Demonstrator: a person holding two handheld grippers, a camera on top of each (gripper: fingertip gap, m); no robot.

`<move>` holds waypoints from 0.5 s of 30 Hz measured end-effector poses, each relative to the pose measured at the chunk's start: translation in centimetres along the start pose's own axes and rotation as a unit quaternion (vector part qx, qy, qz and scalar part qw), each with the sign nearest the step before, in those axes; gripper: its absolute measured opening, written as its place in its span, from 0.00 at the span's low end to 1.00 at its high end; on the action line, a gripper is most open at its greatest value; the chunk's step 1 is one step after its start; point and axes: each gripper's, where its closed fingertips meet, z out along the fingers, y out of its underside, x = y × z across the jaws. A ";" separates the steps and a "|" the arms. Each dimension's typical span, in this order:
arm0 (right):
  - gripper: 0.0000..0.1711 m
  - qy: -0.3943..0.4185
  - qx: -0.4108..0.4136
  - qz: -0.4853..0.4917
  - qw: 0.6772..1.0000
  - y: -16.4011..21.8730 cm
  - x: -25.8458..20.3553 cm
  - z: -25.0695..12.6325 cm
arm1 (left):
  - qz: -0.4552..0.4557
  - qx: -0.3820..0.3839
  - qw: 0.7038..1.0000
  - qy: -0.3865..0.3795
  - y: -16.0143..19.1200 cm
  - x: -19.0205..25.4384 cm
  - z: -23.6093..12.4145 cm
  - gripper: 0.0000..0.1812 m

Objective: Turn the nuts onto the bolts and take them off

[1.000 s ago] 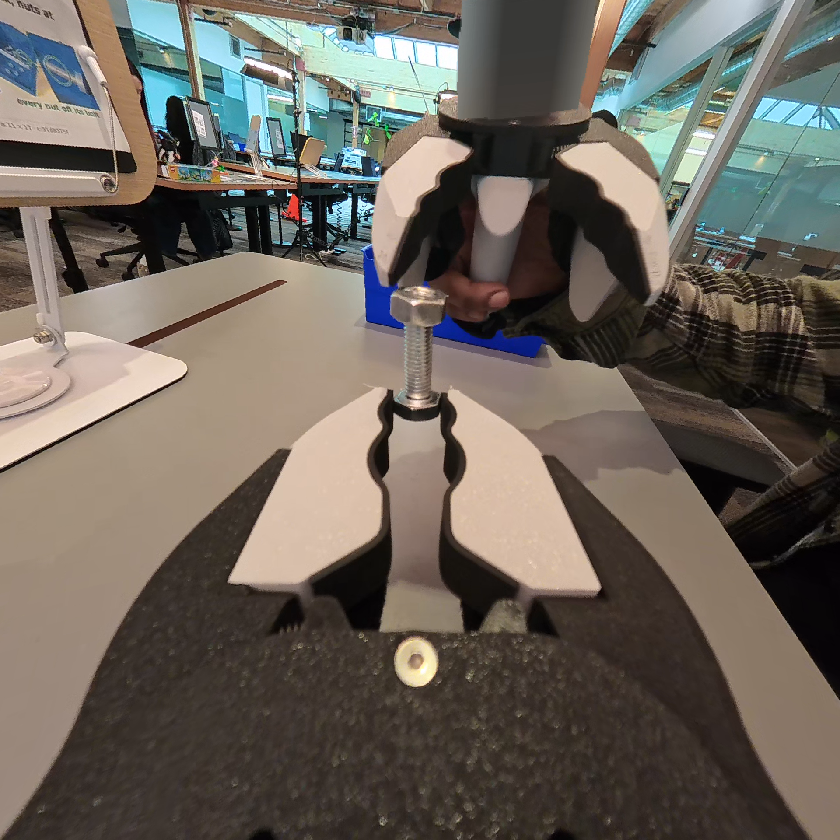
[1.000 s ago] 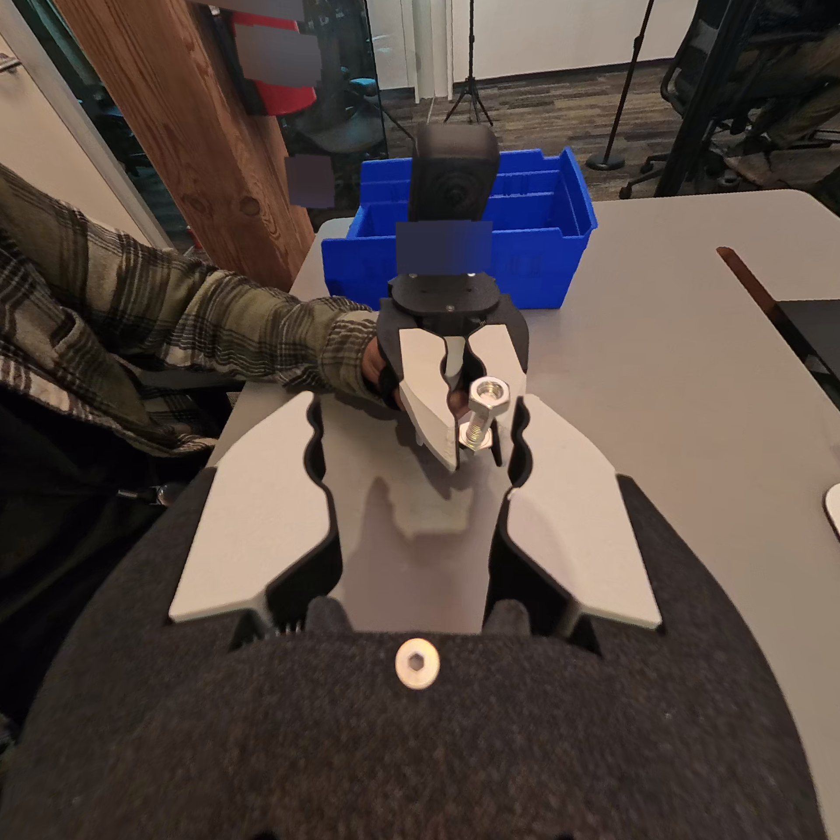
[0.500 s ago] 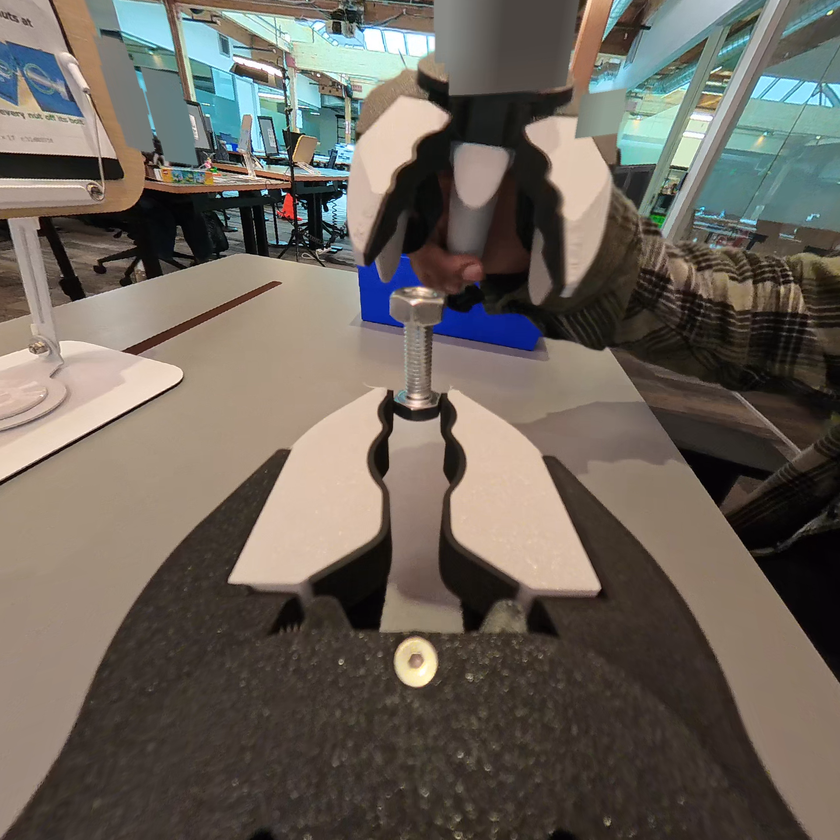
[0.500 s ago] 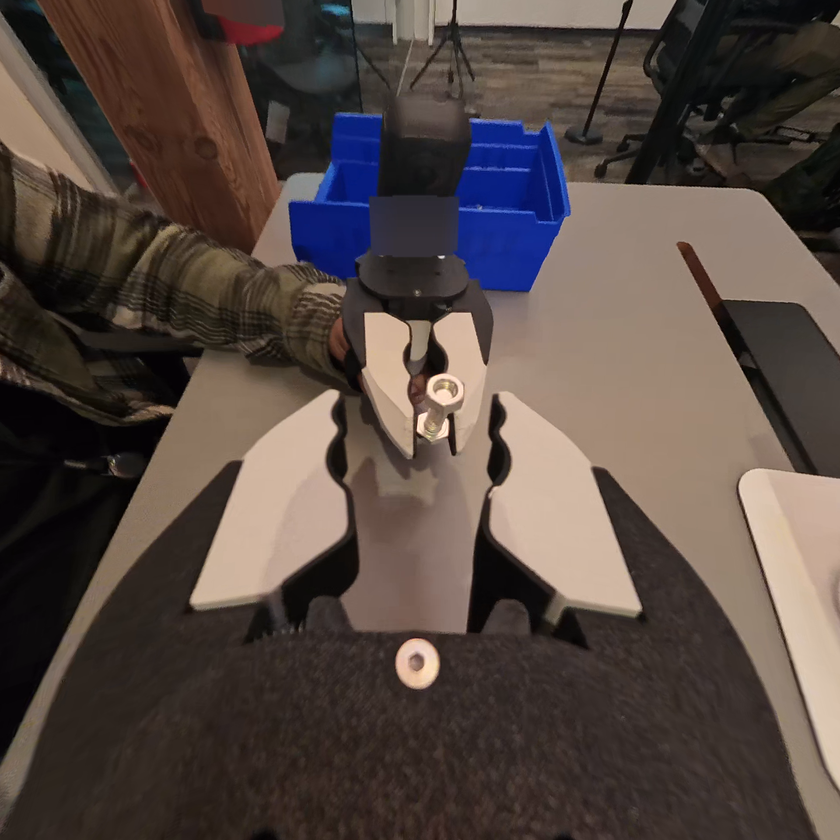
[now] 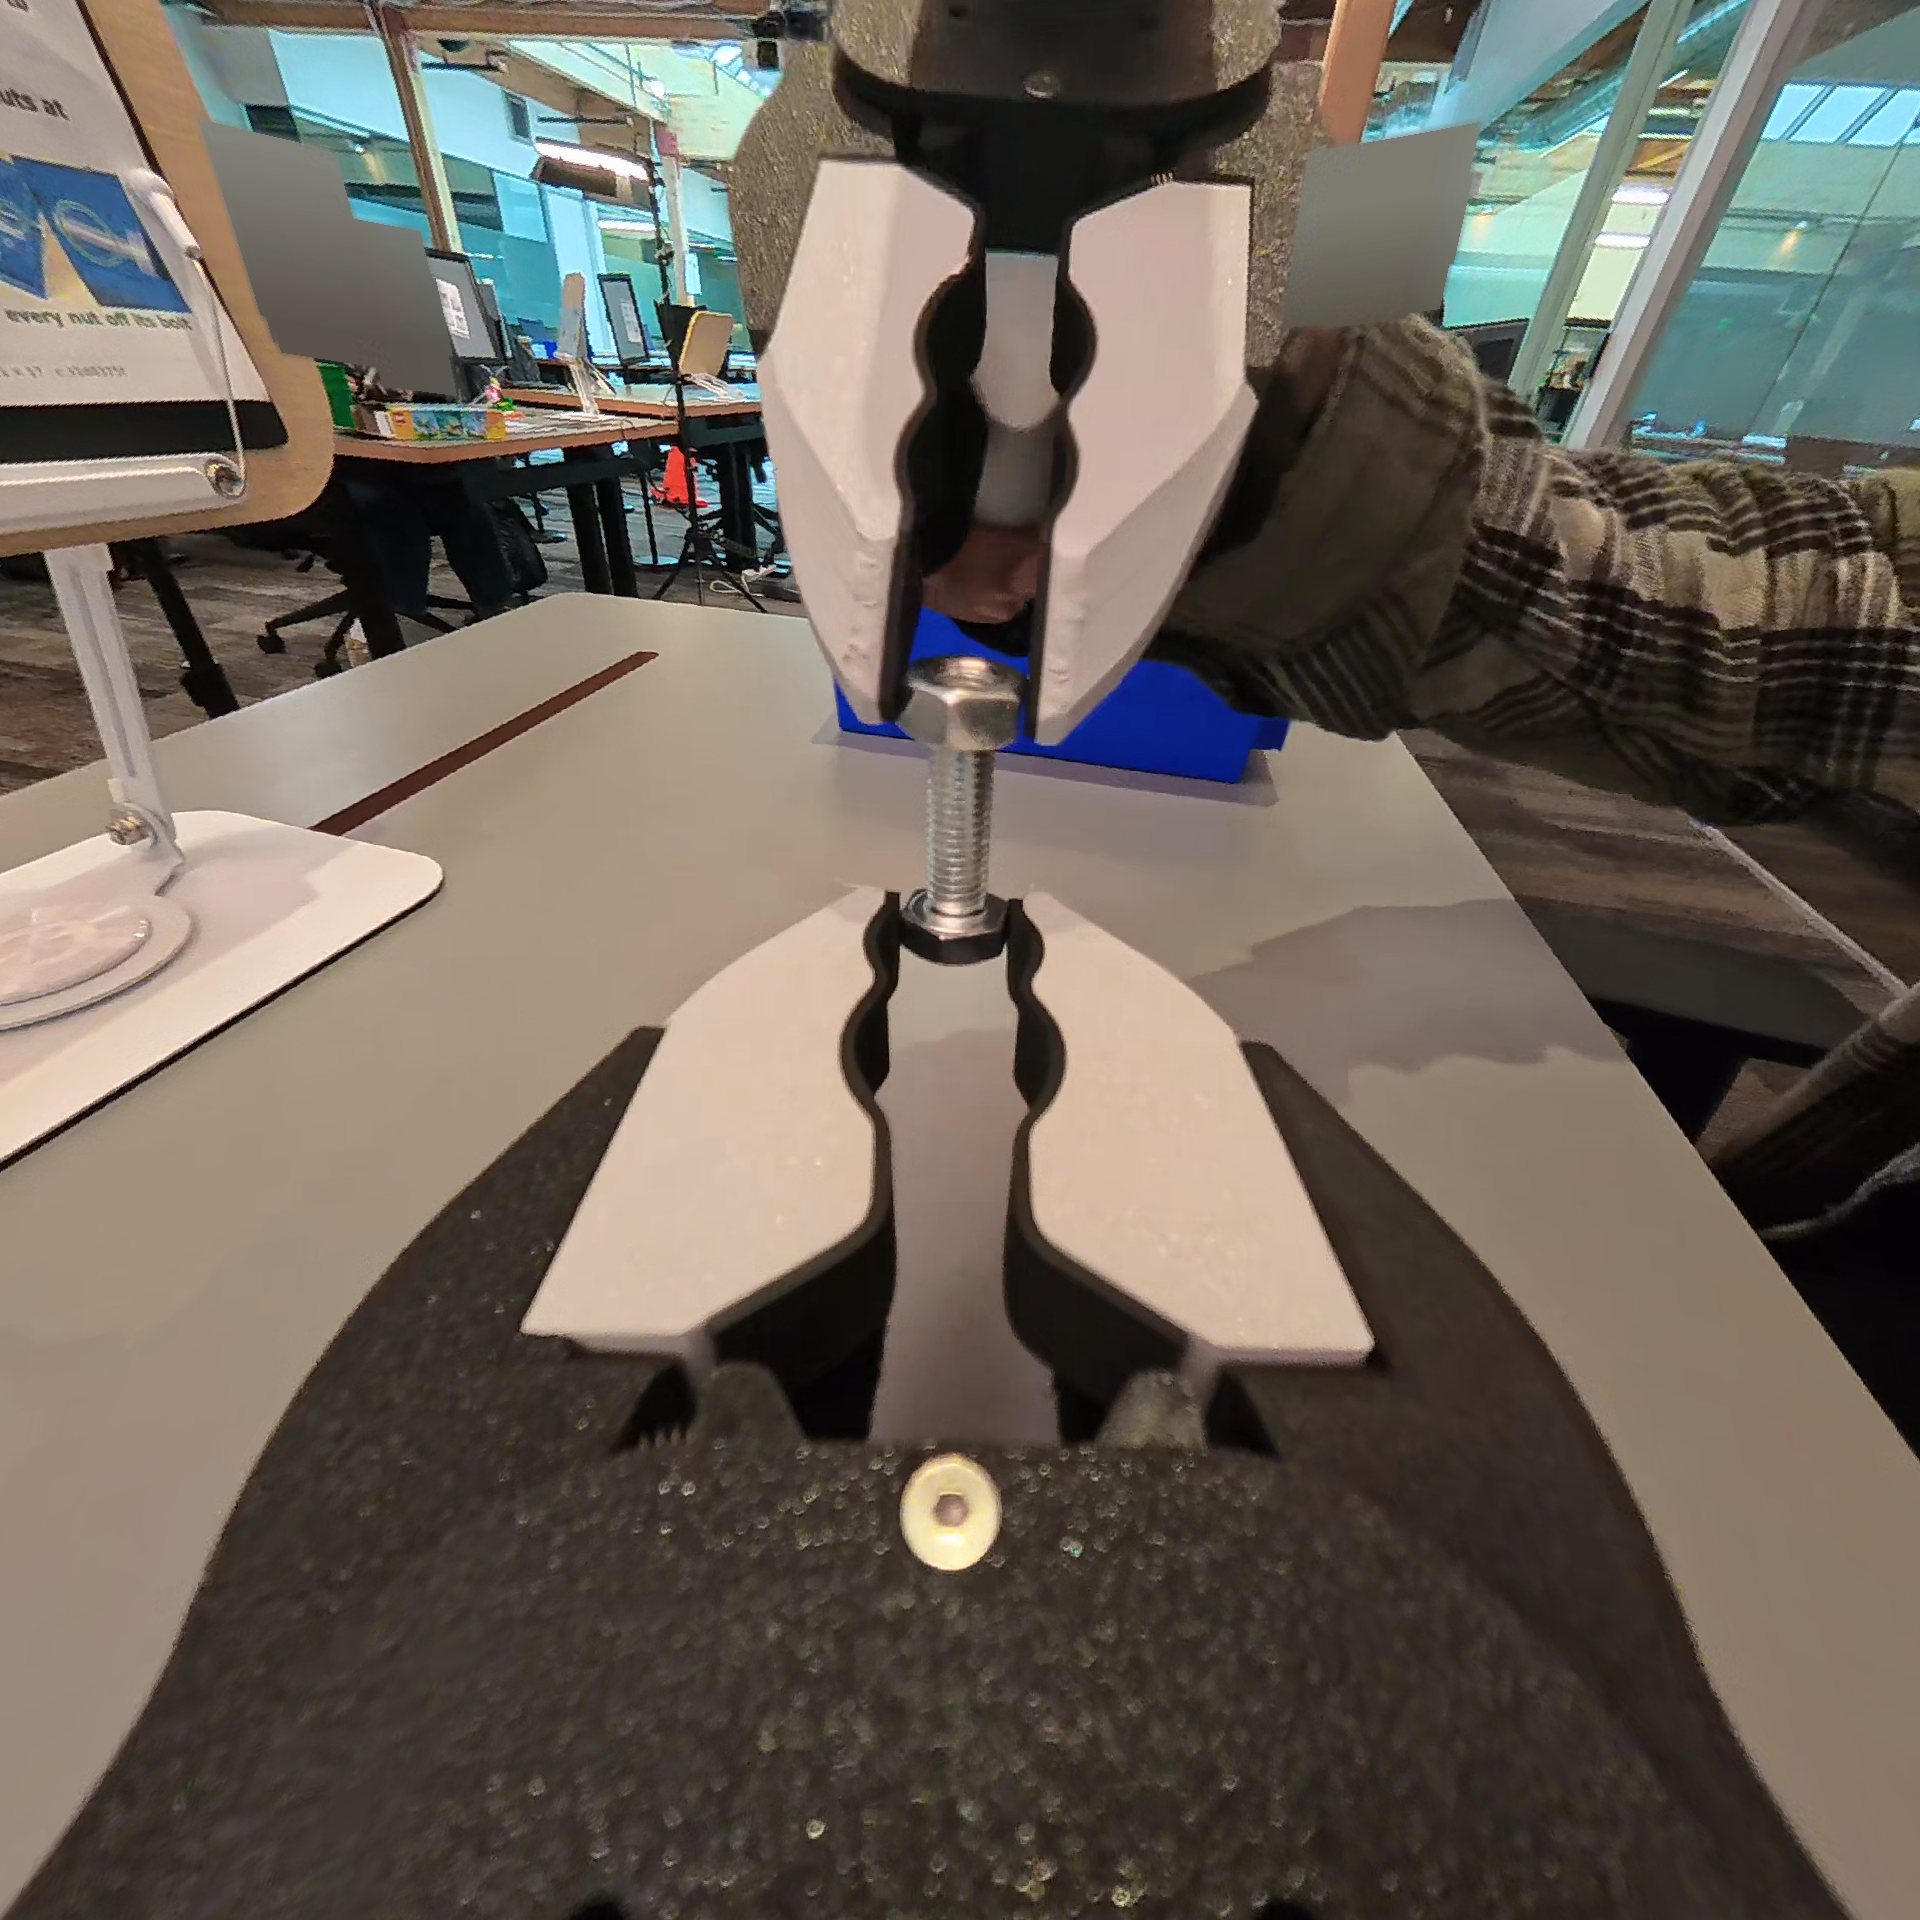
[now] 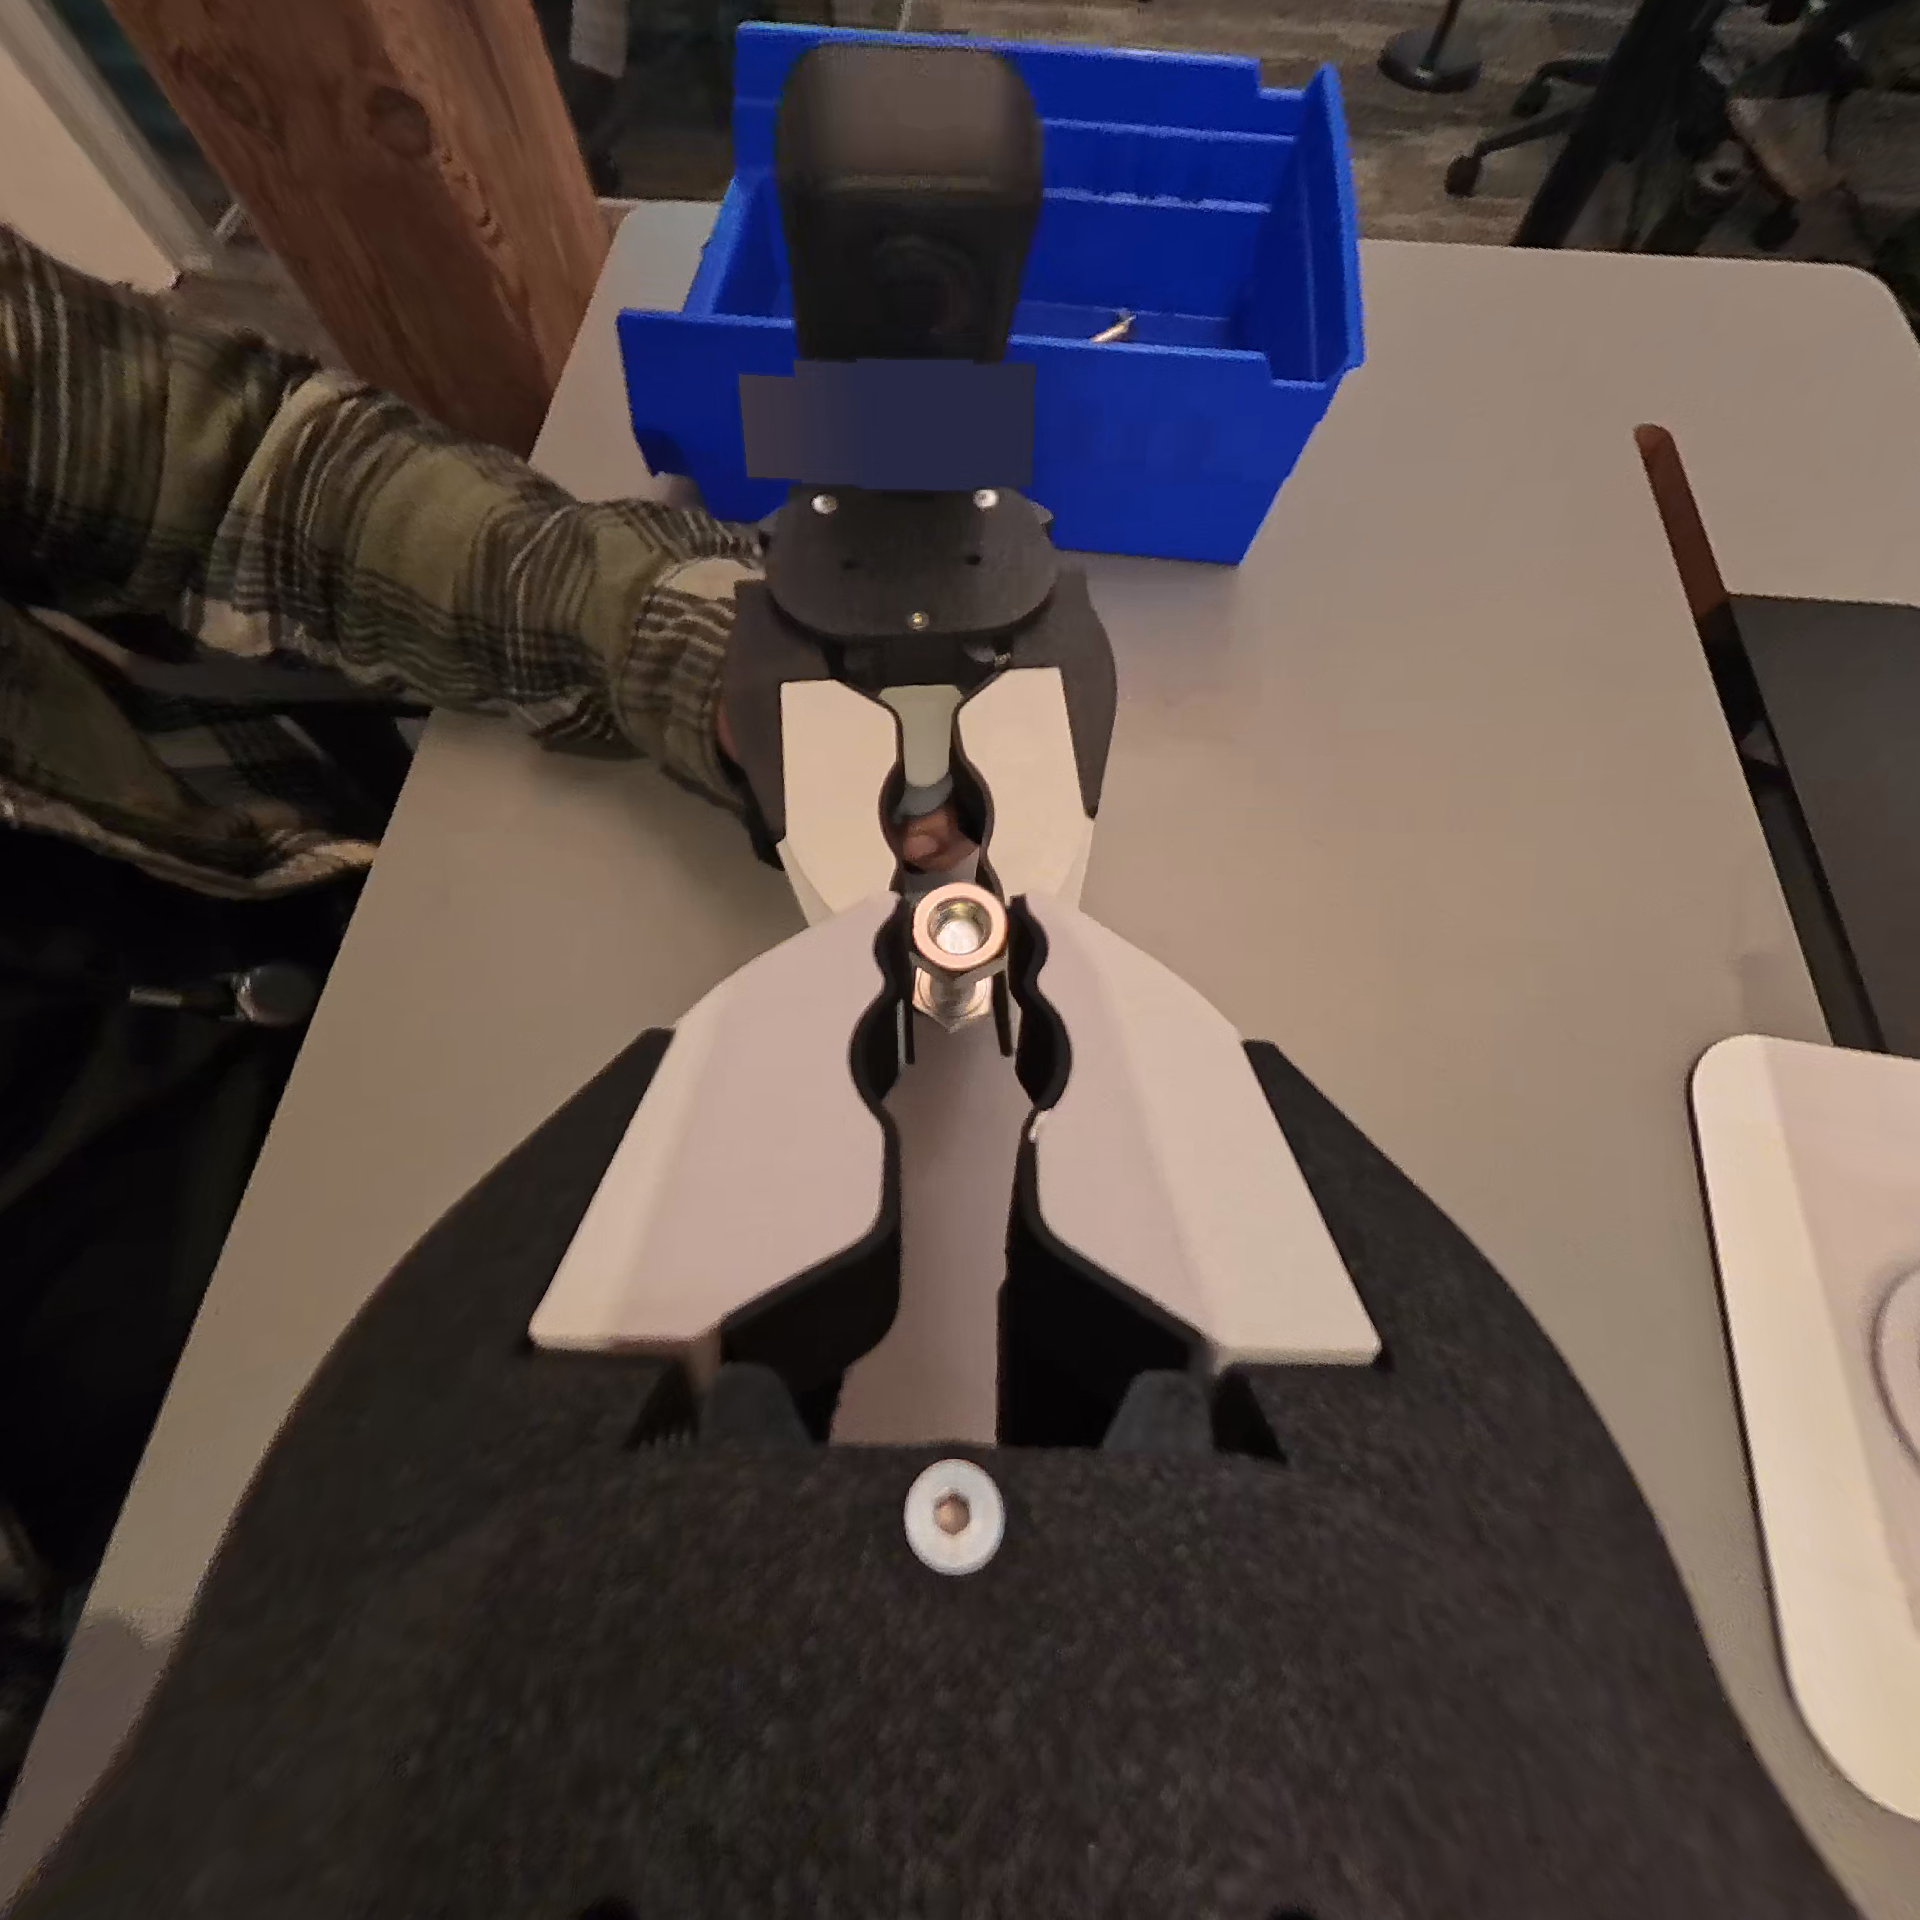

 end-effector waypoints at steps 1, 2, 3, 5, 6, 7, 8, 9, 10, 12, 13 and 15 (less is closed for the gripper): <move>0.10 0.009 0.005 0.017 1.000 0.0 0.2 0.0 | 0.001 0.001 1.000 -0.004 0.0 -0.1 0.0 0.11; 0.10 0.014 0.011 0.035 0.999 -0.1 0.3 0.0 | 0.001 0.002 1.000 -0.009 -0.1 -0.2 -0.1 0.11; 0.10 0.019 0.021 0.049 0.998 -0.1 0.3 0.0 | 0.001 0.003 1.000 -0.012 -0.1 -0.3 -0.1 0.11; 0.10 0.033 0.038 0.078 0.996 -0.2 0.5 0.0 | 0.003 0.005 1.000 -0.019 -0.2 -0.5 -0.2 0.11; 0.10 0.039 0.046 0.087 0.994 -0.3 0.5 0.0 | 0.003 0.007 1.000 -0.021 -0.3 -0.5 -0.2 0.11; 0.10 0.045 0.050 0.099 0.993 -0.2 0.6 0.1 | 0.003 0.006 1.000 -0.022 -0.3 -0.5 -0.2 0.11; 0.11 0.049 0.052 0.109 0.991 -0.2 0.5 0.1 | 0.003 0.004 1.000 -0.024 -0.2 -0.6 -0.2 0.11; 0.13 0.053 0.053 0.113 0.991 -0.1 0.5 0.2 | 0.002 0.002 1.000 -0.024 -0.1 -0.6 -0.1 0.11; 0.19 0.061 0.054 0.112 0.990 -0.1 0.5 0.1 | 0.001 0.000 1.000 -0.024 0.0 -0.6 -0.1 0.11; 0.27 0.071 0.065 0.083 0.992 -0.5 0.7 -0.5 | -0.002 -0.001 1.000 -0.018 0.0 -0.5 -0.1 0.11; 0.33 0.069 0.068 0.069 0.993 -0.6 0.8 -0.9 | -0.002 0.001 1.000 -0.015 0.0 -0.4 0.0 0.11; 0.45 0.049 0.082 0.045 0.994 -0.9 0.4 -1.2 | -0.001 0.004 1.000 -0.006 -0.2 -0.1 0.0 0.11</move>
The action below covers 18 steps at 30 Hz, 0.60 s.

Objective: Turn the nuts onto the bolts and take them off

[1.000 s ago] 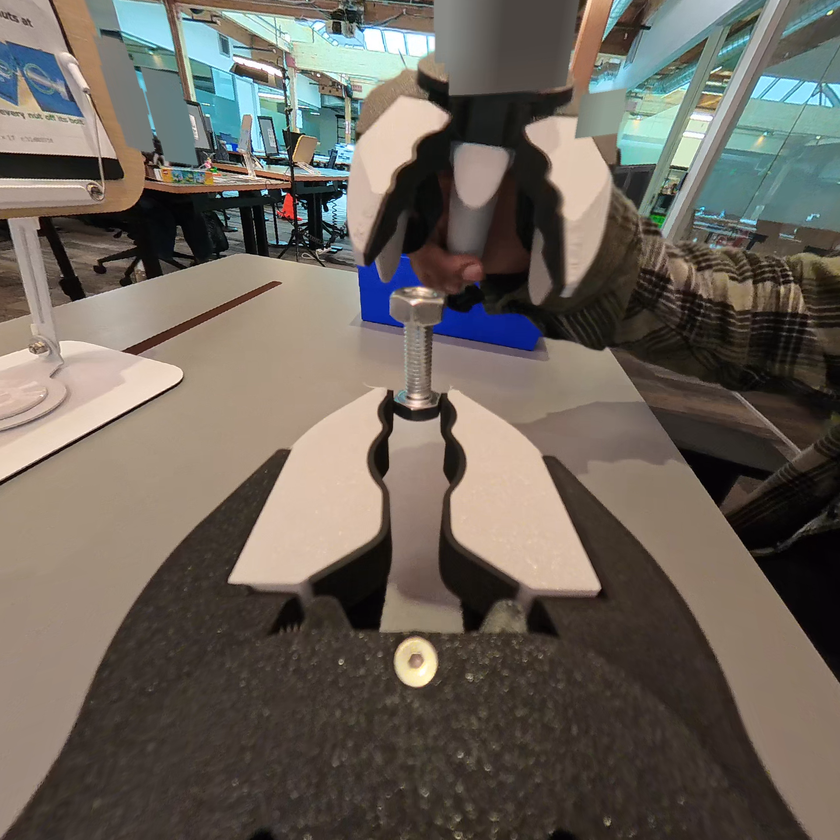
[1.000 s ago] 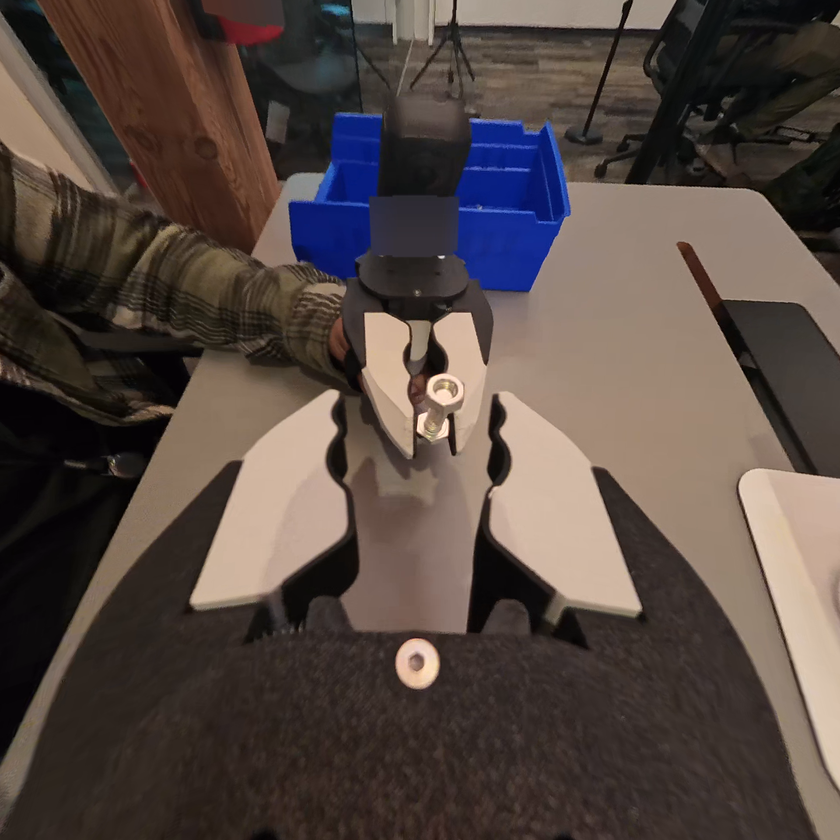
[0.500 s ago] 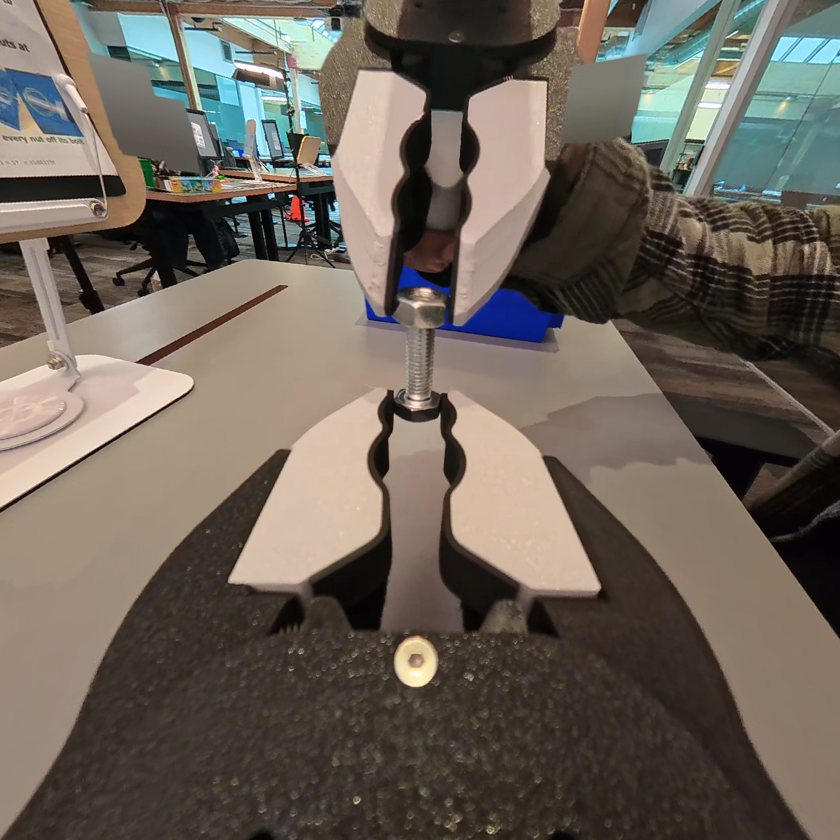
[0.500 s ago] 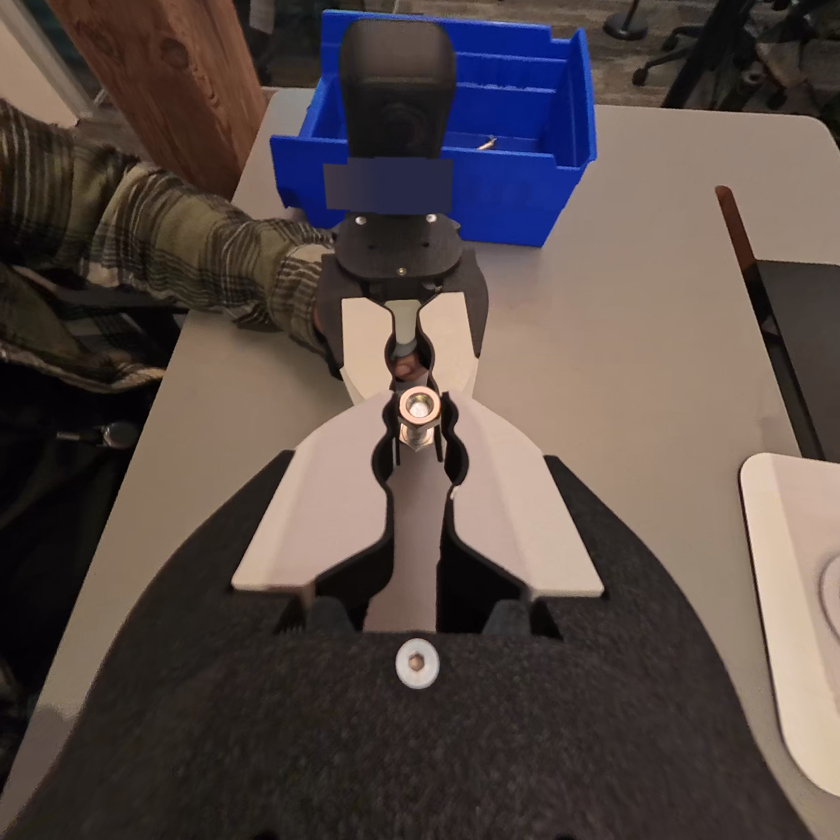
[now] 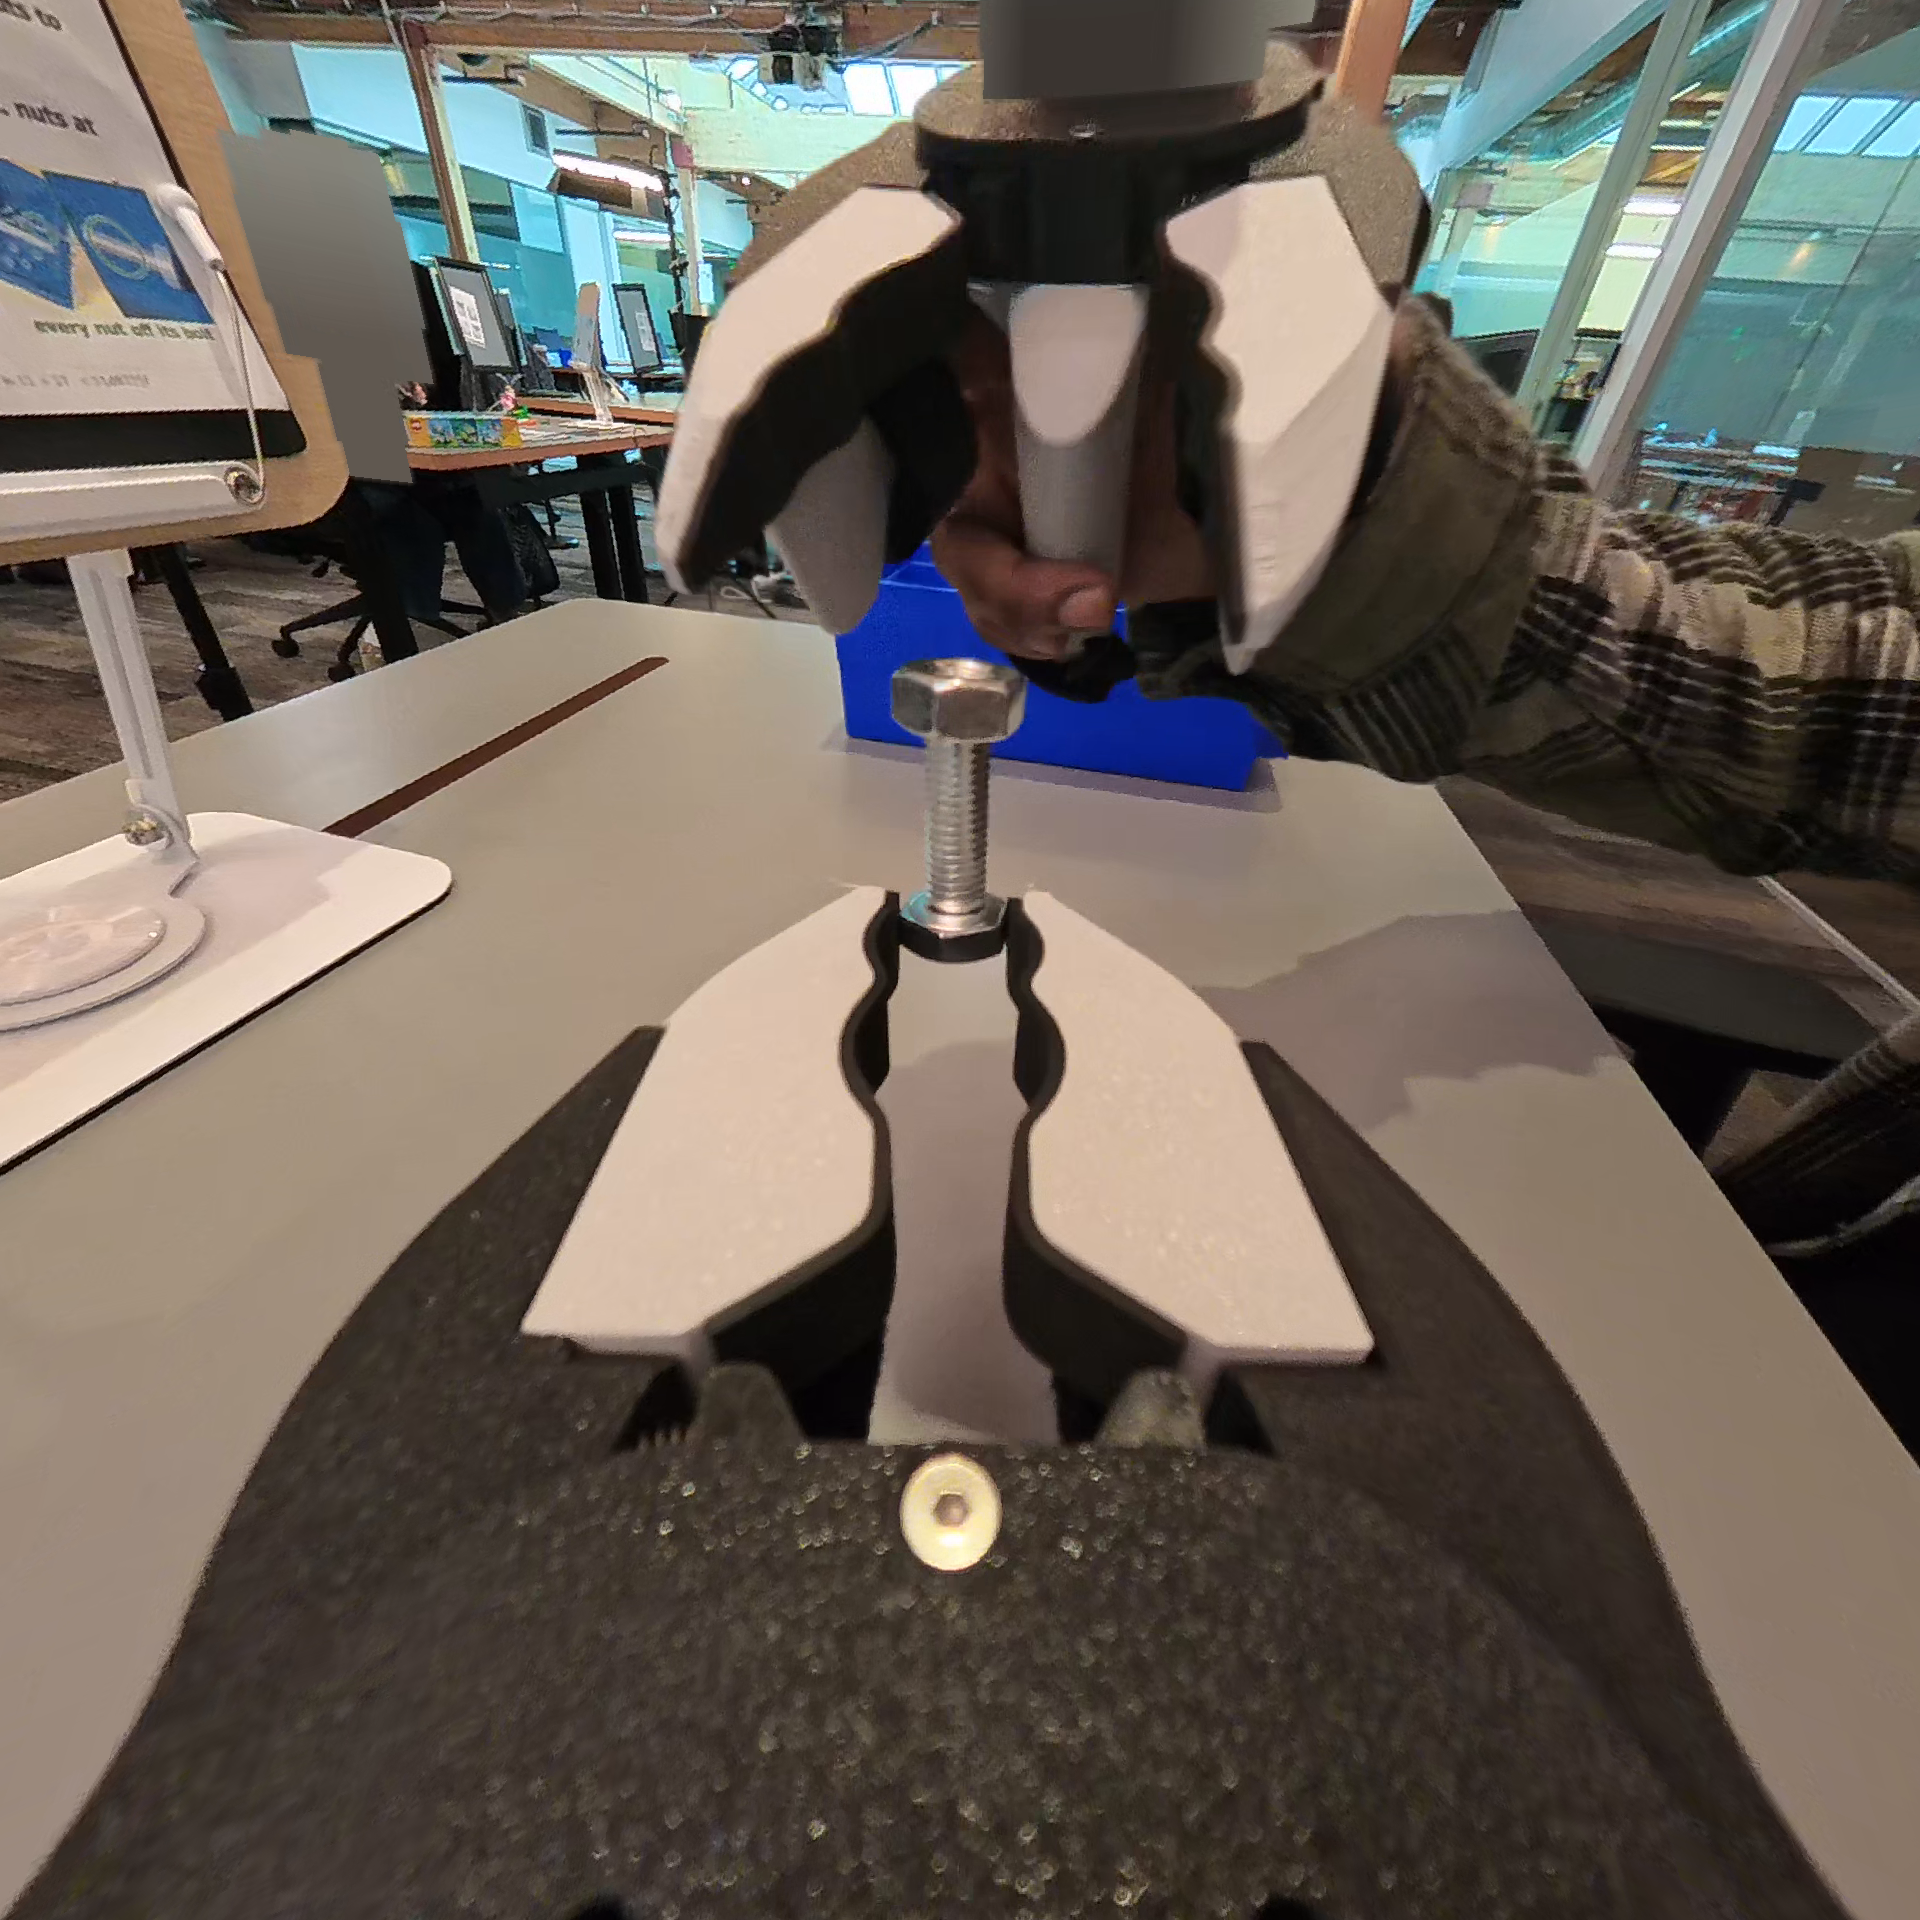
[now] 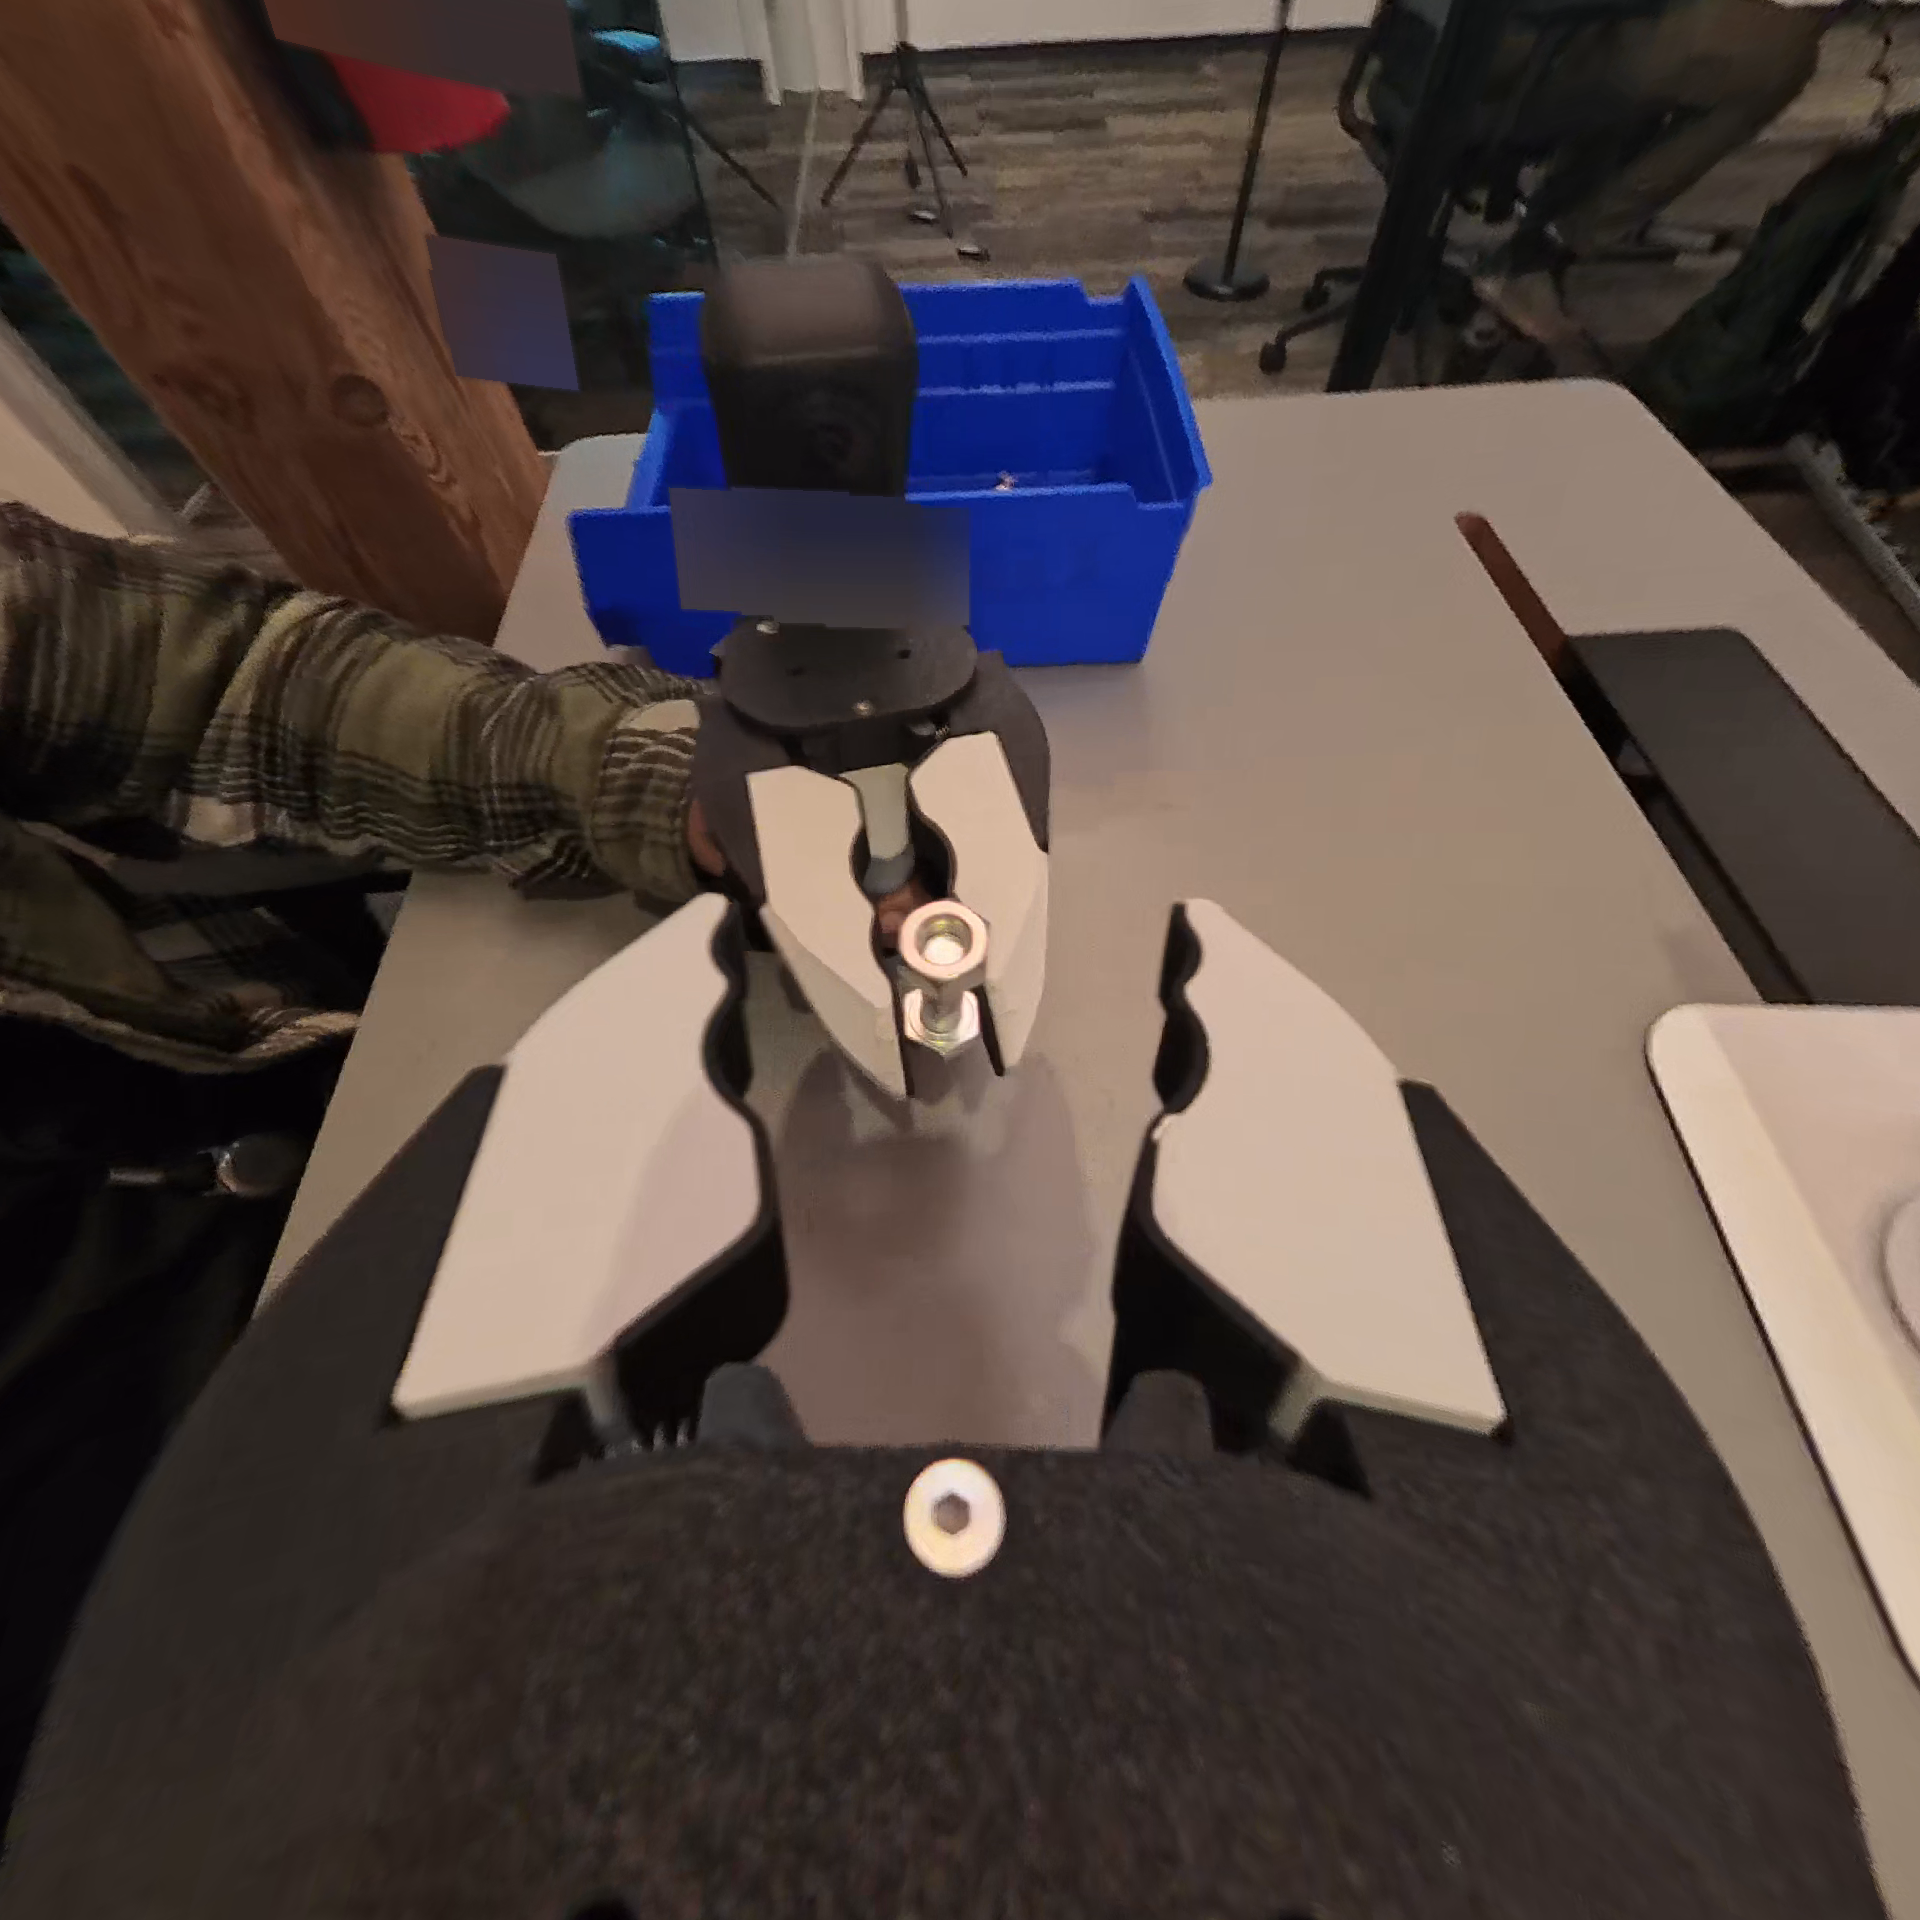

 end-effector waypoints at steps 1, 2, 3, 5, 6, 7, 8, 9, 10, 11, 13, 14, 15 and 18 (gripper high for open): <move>0.47 -0.021 0.010 -0.012 1.000 -0.2 -0.6 0.0 | 0.000 0.001 1.000 0.003 -0.1 0.1 0.0 0.11; 0.48 -0.036 0.019 -0.022 0.999 -0.1 -1.1 0.1 | -0.001 0.002 1.000 0.006 -0.1 0.2 0.0 0.11; 0.49 -0.053 0.023 -0.029 0.998 0.0 -1.6 0.3 | -0.002 0.002 1.000 0.009 -0.1 0.2 0.0 0.11; 0.47 -0.077 0.027 -0.035 0.996 0.4 -2.5 0.5 | -0.005 0.003 1.000 0.010 0.0 0.2 0.0 0.11; 0.47 -0.085 0.030 -0.038 0.995 0.5 -2.9 0.5 | -0.006 0.003 1.000 0.011 0.0 0.2 0.0 0.11; 0.47 -0.090 0.033 -0.039 0.995 0.6 -3.1 0.6 | -0.007 0.003 1.000 0.011 0.0 0.2 0.0 0.11; 0.46 -0.092 0.030 -0.038 0.995 0.8 -3.2 0.6 | -0.009 0.005 1.000 0.011 -0.1 0.2 0.0 0.11; 0.45 -0.089 0.027 -0.037 0.995 0.9 -3.2 0.5 | -0.010 0.007 1.000 0.011 -0.1 0.2 0.0 0.11; 0.46 -0.088 0.026 -0.037 0.995 1.0 -3.2 0.4 | -0.011 0.008 1.000 0.010 -0.2 0.1 -0.1 0.11; 0.45 -0.084 0.027 -0.036 0.995 1.1 -3.1 0.3 | -0.011 0.008 1.000 0.010 -0.2 0.1 -0.1 0.11; 0.45 -0.079 0.034 -0.035 0.996 0.9 -3.0 -0.1 | -0.012 0.007 1.000 0.010 -0.1 0.0 -0.1 0.11; 0.45 -0.078 0.040 -0.033 0.996 0.7 -2.9 -0.2 | -0.012 0.007 1.000 0.010 -0.1 0.0 -0.1 0.11; 0.45 -0.079 0.043 -0.029 0.996 0.5 -2.9 -0.2 | -0.012 0.006 1.000 0.010 -0.1 0.0 -0.1 0.11; 0.46 -0.081 0.034 -0.029 0.996 0.8 -2.8 0.3 | -0.014 0.005 1.000 0.014 0.0 0.2 0.0 0.11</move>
